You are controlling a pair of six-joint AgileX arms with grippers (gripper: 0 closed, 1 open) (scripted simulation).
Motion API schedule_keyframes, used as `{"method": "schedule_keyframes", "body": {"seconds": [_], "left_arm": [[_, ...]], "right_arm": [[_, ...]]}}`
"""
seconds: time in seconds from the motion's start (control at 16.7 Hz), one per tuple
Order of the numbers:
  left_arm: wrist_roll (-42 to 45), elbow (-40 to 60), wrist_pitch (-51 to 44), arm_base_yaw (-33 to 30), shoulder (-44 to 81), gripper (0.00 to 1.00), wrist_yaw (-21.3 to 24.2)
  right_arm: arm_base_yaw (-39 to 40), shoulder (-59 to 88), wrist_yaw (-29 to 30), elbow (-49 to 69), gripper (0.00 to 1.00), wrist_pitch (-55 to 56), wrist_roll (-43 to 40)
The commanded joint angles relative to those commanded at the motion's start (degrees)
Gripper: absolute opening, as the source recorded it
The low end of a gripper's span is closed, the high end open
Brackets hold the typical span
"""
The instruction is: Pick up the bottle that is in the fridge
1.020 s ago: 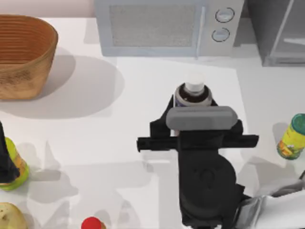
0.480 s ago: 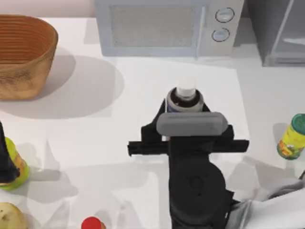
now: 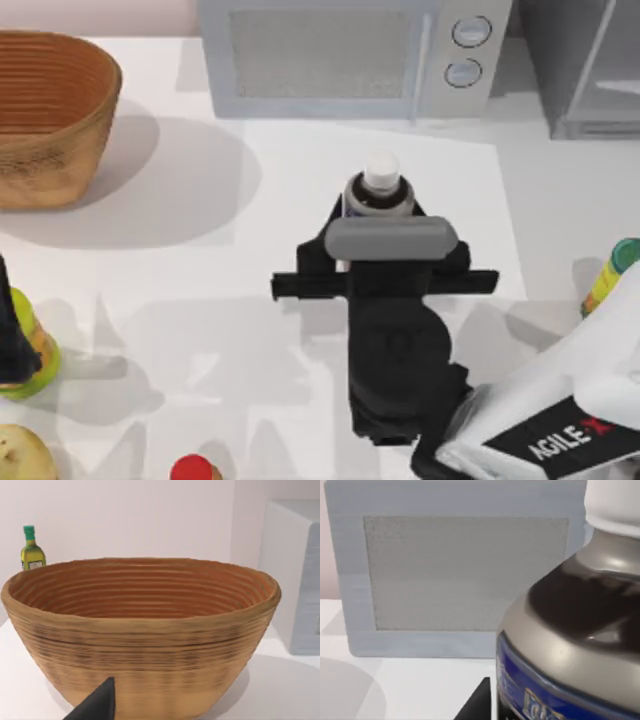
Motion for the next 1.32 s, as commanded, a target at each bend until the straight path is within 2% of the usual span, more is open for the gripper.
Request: {"method": "schedule_keyframes", "body": {"seconds": [0.18,0.96,1.32], "left_arm": [[0.0,0.0,0.0,0.0,0.0,1.0,0.0],[0.0,0.0,0.0,0.0,0.0,1.0,0.0],[0.0,0.0,0.0,0.0,0.0,1.0,0.0]], "right_arm": [[0.0,0.0,0.0,0.0,0.0,0.0,0.0],[0.0,0.0,0.0,0.0,0.98,0.0,0.0],[0.0,0.0,0.0,0.0,1.0,0.0,0.0]]}}
